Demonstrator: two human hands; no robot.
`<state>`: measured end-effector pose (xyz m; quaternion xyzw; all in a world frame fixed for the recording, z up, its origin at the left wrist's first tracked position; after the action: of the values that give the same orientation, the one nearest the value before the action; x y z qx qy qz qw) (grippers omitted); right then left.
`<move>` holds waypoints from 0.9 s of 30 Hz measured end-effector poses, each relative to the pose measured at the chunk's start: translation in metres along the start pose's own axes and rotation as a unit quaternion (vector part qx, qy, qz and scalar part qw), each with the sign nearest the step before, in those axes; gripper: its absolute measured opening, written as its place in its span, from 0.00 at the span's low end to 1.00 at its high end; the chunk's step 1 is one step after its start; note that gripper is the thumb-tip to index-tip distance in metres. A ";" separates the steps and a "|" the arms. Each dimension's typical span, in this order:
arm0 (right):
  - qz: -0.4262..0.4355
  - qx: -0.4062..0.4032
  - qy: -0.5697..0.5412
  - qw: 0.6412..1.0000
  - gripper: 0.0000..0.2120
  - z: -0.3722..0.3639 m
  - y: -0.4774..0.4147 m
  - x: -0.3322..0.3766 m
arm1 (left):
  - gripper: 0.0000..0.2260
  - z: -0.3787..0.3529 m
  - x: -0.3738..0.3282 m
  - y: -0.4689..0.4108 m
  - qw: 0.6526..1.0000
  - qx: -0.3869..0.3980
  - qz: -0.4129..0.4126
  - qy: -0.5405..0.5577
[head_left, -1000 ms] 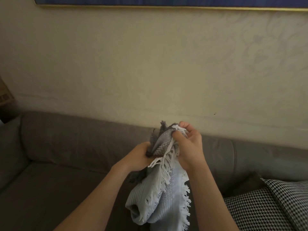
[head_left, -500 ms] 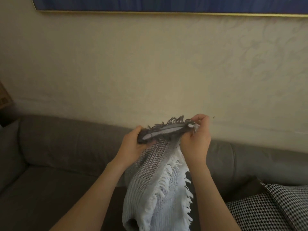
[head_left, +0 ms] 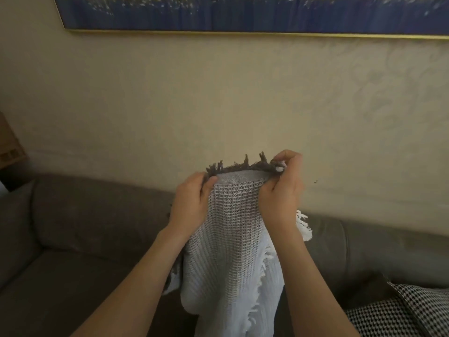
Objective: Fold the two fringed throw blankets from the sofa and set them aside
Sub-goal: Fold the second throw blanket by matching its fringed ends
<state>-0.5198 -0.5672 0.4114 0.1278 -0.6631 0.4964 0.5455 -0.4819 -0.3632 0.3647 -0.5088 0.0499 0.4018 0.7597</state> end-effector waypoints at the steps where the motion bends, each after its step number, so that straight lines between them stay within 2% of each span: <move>1: -0.004 0.007 0.004 1.000 0.28 0.001 -0.003 0.002 | 0.21 0.004 -0.005 -0.003 0.999 -0.013 -0.030 -0.030; 4: -0.011 -0.007 0.011 1.000 0.28 0.005 -0.018 0.005 | 0.19 0.009 -0.014 -0.016 0.994 0.024 -0.097 -0.052; 7: -0.063 -0.027 -0.037 0.997 0.27 0.008 -0.024 0.003 | 0.13 -0.001 -0.005 -0.010 0.989 0.099 -0.088 -0.065; 9: -0.102 -0.031 -0.076 0.991 0.26 0.007 -0.022 -0.001 | 0.07 -0.013 0.011 0.011 0.984 0.145 -0.034 -0.101; 11: -0.129 -0.026 -0.101 0.986 0.25 0.004 -0.019 -0.007 | 0.02 -0.021 0.031 0.039 0.975 0.186 0.064 -0.108; 13: -0.153 -0.024 -0.118 0.981 0.25 0.003 -0.017 -0.014 | 0.09 -0.026 0.051 0.066 0.953 0.227 0.158 -0.122; 16: -0.166 -0.029 -0.116 0.979 0.25 0.004 -0.013 -0.019 | 0.09 -0.031 0.079 0.093 0.921 0.267 0.255 -0.123; 18: -0.167 -0.026 -0.106 0.980 0.23 0.004 -0.011 -0.023 | 0.07 -0.036 0.086 0.099 0.919 0.249 0.299 -0.060; 22: -0.167 -0.016 -0.063 0.984 0.16 0.006 -0.008 -0.034 | 0.09 -0.031 0.088 0.089 0.937 0.115 0.329 0.013; 25: -0.140 -0.001 0.028 0.990 0.09 0.012 -0.004 -0.042 | 0.08 -0.014 0.085 0.072 0.947 0.034 0.316 0.035; 27: -0.106 0.027 0.124 0.986 0.06 0.011 -0.004 -0.046 | 0.15 0.001 0.076 0.058 0.956 0.001 0.293 -0.002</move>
<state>-0.5060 -0.5947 0.3753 0.1498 -0.5592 0.4658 0.6693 -0.4693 -0.3107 0.2852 -0.4707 0.1960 0.6076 0.6090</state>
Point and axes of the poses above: each hand's wrist, its own y-axis away from the middle knuckle, its own z-axis out of the back of the hand, x = y × z, the point moved 5 cm from there along -y, towards the middle knuckle, and after that the axes turned 13 degrees about -z, right-handed, at the moved point
